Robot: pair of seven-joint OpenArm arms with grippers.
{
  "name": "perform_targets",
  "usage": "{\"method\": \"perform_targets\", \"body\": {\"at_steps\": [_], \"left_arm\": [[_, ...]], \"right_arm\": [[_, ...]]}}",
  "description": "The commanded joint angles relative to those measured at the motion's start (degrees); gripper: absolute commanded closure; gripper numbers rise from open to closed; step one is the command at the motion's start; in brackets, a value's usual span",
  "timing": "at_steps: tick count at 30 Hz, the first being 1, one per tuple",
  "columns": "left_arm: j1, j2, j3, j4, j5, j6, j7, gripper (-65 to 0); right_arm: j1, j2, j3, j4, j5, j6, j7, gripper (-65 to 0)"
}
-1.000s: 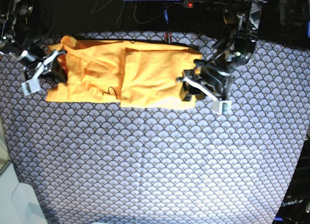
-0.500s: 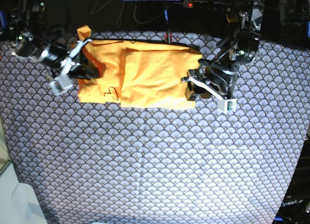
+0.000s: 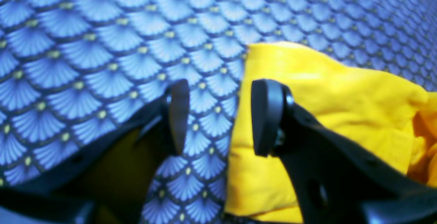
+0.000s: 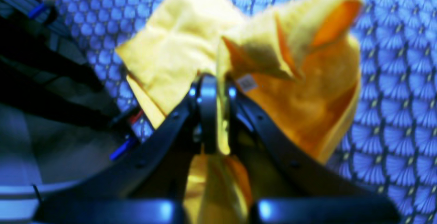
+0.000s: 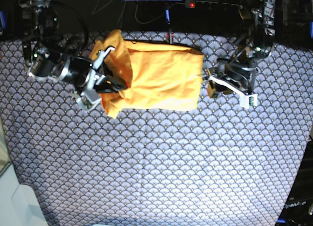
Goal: Fold the T-shirt properly
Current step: 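Fold the lifted end over onto the shirt with the right gripper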
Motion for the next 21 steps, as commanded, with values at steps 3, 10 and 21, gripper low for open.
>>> {"method": "perform_targets", "body": {"at_steps": [3,10,21], "left_arm": [[-0.2,-0.5,-0.7,0.8,-0.5,-0.6,-1.3,-28.9],[0.7,-0.2,-2.4,0.6,0.0,-0.3,-1.3,-28.9],[2.2,-0.3,-6.8,-1.1,0.0,-0.3,-1.3,-28.9]], "right_arm": [[2.2,-0.6,-1.9,1.1,1.3,0.6,0.3,0.0],[6.0,-1.7,-7.8,1.1,1.4,0.6,0.4,0.0],[12.8,-5.3,-16.8,-1.1,1.4,0.6,0.2,0.0]]}}
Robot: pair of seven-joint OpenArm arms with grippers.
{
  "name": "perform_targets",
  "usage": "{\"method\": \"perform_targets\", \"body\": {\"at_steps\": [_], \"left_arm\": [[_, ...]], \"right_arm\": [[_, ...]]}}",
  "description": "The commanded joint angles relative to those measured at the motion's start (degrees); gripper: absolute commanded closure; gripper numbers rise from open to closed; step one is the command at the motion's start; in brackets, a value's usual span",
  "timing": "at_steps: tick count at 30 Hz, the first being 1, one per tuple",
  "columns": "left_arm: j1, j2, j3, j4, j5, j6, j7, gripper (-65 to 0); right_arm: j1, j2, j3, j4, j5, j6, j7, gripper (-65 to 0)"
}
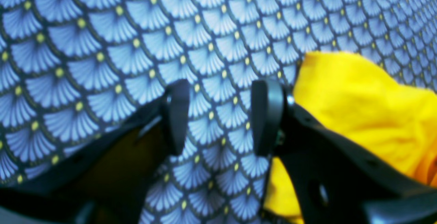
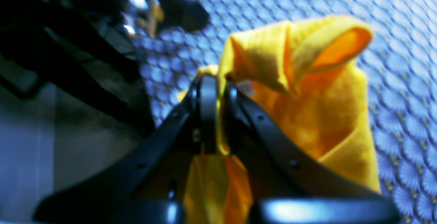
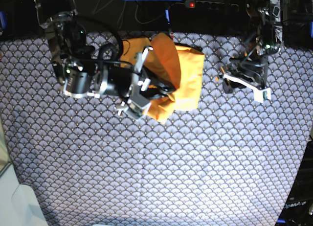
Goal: Fold the T-shirt properly
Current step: 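Fold the lifted end over onto the shirt with the right gripper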
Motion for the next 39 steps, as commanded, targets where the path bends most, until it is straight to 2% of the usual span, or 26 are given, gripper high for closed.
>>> {"method": "perform_targets", "body": {"at_steps": [1,6,15,30,32,37,39], "left_arm": [[-0.2,-0.4,-0.2,1.0,-0.2,-0.3,-1.1,-28.9],[1.1,-0.4,-0.3,1.3,-0.5,-0.3,-1.1,-28.9],[1.0,-0.5,-0.3,1.3,-0.6,-0.3,-1.1,-28.9],[0.9,-0.3,-0.3,1.0,-0.6,-0.3,-1.1,-28.9],[0.9,-0.3,-0.3,1.0,-0.6,-0.3,-1.1,-28.9],[0.8,-0.3,-0.3,1.1,-0.6,-0.3,-1.1,-28.9],[0.8,-0.3,-0.3,1.1,-0.6,-0.3,-1.1,-28.9]], "right_arm": [[2.0,-0.7,0.3,-0.7,1.1,0.6,1.4,0.0],[4.9,-2.0,-0.4,-7.3,1.1,0.6,1.9,0.0],[8.9,-4.3,-9.4,-13.9,1.1,0.6,4.0,0.0],[12.2,-4.8,-9.8,-18.5,1.1,0.6,4.3,-0.2],[12.2,-4.8,-9.8,-18.5,1.1,0.6,4.3,-5.1],[11.6,-4.6,-9.8,-17.6,1.4,0.6,4.4,-26.2],[11.3,-4.6,-9.8,-16.4,1.3,0.6,4.3,-29.1]]}}
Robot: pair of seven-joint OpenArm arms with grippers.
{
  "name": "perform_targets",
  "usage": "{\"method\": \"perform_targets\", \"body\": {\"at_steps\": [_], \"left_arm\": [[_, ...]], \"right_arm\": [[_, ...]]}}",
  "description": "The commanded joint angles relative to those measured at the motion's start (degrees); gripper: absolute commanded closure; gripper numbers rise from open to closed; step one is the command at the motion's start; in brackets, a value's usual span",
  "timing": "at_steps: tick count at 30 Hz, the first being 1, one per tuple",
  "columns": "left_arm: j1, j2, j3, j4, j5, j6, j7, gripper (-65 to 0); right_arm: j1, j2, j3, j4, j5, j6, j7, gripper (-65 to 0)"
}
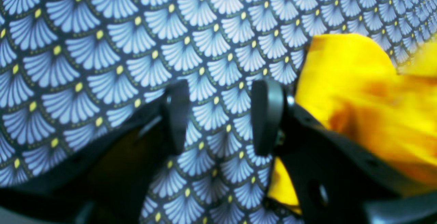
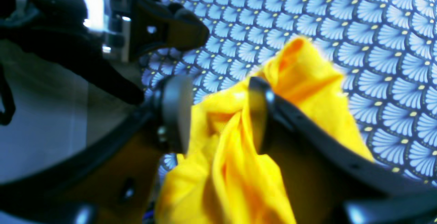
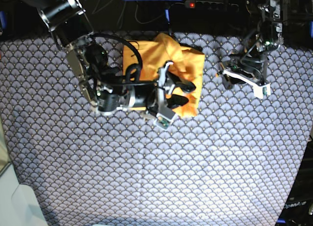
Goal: Fold the T-shirt properly
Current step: 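Fold the lifted end over onto the shirt with the right gripper, then open the right gripper and withdraw it from the folded shirt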
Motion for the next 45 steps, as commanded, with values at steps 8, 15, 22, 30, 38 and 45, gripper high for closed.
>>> {"method": "perform_targets", "body": {"at_steps": [8,15,22,30,38,45], "left_arm": [[1.2,-0.6,-3.8,1.0,-0.2,-0.7,-1.2,-28.9],[1.6,-1.0,-8.5,0.7,0.2,-0.8,-1.2,-28.9],[1.3,-4.2,-9.0,0.6,0.2,-0.8,-1.2,-28.9],[1.0,-5.3,-9.1,-0.7,0.2,-0.8,-1.2,-28.9],[0.4,-6.1,-9.1,-3.2,0.1,-0.8,-1.6,-28.9],[0.3,-6.5,-9.1,-2.6,0.1,-0.8,-1.3,-28.9]], "right_arm": [[2.5,2.4,0.5,3.2,1.3,0.6,1.3,-29.1],[3.1,9.5,2.8,3.2,1.3,0.6,1.8,-29.0],[-3.4,13.2,9.8,3.2,1.3,0.6,4.3,-8.3],[-9.7,13.4,11.2,3.1,1.3,0.6,8.0,0.0],[-11.7,11.7,10.1,5.3,1.3,0.6,8.0,0.0],[-9.5,13.6,-2.0,11.0,1.3,0.6,7.6,0.0]]}}
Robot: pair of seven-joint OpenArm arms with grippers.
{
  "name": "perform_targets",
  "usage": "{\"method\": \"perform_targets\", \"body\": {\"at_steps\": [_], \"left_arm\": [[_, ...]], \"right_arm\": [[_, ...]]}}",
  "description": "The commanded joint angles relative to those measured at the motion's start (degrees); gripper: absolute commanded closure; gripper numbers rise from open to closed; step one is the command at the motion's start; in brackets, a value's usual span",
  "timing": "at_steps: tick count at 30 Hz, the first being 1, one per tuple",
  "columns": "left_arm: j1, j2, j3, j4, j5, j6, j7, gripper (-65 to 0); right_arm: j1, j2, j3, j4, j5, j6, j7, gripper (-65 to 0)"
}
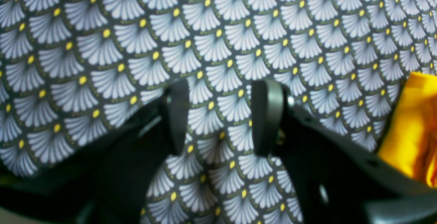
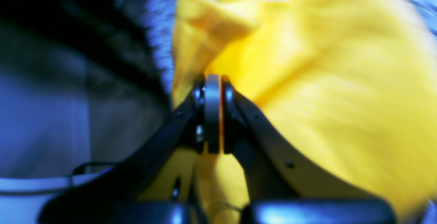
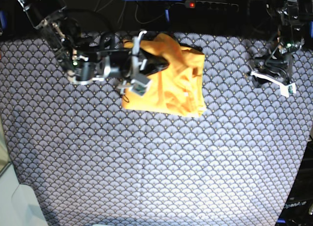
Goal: Fold the T-shirt properly
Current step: 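Open the right gripper and withdraw it from the folded shirt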
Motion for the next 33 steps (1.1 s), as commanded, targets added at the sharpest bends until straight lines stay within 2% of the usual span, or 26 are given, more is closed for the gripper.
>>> {"method": "perform_targets", "body": {"at_steps": [1,17,20,24,26,29,33], "left_arm": [[-0.3,-0.8,-0.4,1.3,-0.1,0.0,-1.1,-28.9],[-1.3,-0.6,-0.3,1.4,-0.5,0.0,-1.0,-28.9],[-2.4,-0.4,1.2,1.5,-0.6,0.0,-0.9,-28.9],[-4.8,-1.9,9.3,3.0,-0.3,0.0,3.6,-27.5],[-5.2,-2.3,11.8,3.6,0.0,0.0,5.3,-19.6],[-4.8,-2.4,10.7,4.6,0.0,0.0,7.0,0.0],[-2.2,-2.6,7.0,5.8,0.1,0.0,9.8,0.0]], "right_arm": [[1.5,0.4,-0.6,1.4,1.3,0.4,1.2,0.0],[1.2,0.6,2.1,1.0,1.2,0.4,1.4,0.0],[2.3,4.6,2.8,1.0,1.2,0.4,1.6,0.0],[2.6,9.9,8.8,1.0,1.2,0.4,1.6,0.0],[2.1,11.4,12.6,1.2,1.2,0.4,1.4,0.0],[0.3,12.3,19.4,1.3,1.2,0.4,1.4,0.0],[-2.9,12.2,25.1,1.3,1.2,0.4,1.5,0.0]]}}
